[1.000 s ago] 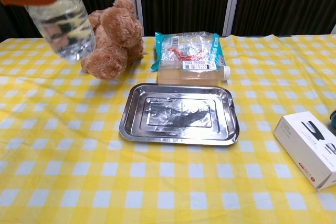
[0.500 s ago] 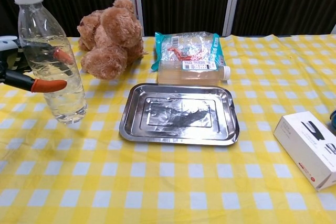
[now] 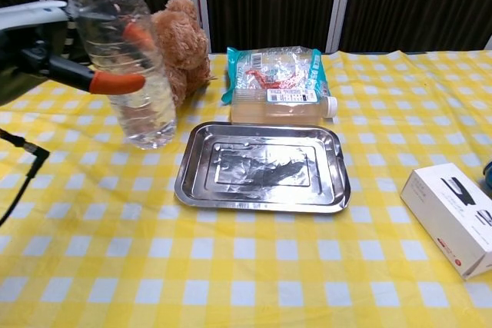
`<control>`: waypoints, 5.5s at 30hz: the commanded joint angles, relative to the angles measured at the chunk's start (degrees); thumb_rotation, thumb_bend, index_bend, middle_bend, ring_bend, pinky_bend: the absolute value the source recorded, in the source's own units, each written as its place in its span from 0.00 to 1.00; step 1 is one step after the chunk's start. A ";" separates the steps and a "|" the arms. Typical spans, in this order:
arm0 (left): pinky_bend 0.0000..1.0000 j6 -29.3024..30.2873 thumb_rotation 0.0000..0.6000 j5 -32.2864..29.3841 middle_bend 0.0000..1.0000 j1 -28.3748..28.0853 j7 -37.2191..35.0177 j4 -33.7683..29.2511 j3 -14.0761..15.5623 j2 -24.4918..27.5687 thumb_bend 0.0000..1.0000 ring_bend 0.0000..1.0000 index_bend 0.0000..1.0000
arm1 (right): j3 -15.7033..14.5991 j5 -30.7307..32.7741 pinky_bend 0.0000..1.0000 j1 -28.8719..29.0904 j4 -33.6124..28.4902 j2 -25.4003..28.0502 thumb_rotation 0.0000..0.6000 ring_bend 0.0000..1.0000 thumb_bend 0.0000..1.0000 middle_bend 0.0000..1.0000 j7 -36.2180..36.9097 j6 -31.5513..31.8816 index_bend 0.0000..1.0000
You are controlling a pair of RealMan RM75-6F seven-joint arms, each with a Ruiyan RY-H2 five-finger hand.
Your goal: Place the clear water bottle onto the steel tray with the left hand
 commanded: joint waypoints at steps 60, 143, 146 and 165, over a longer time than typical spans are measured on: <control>0.04 2.75 1.00 -6.34 0.49 -5.31 7.50 2.26 -2.43 -2.75 0.47 0.01 0.49 | -0.63 -0.57 0.00 0.62 -0.29 -0.22 1.00 0.00 0.05 0.00 0.00 -0.93 0.11; 0.00 7.87 1.00 6.47 0.11 5.71 8.74 8.43 10.67 8.69 0.12 0.00 0.14 | -0.82 0.03 0.00 0.84 -0.03 -0.36 1.00 0.00 0.05 0.00 0.45 -1.90 0.11; 0.00 14.63 1.00 12.11 0.11 10.49 7.84 14.06 14.01 10.34 0.12 0.00 0.14 | -0.72 -0.03 0.00 0.72 -0.35 -0.19 1.00 0.00 0.05 0.00 0.39 -1.50 0.11; 0.00 20.66 1.00 14.70 0.10 18.32 4.14 26.72 14.32 10.58 0.14 0.00 0.14 | 0.55 0.03 0.00 0.70 2.86 -1.95 1.00 0.00 0.05 0.00 -0.34 0.57 0.11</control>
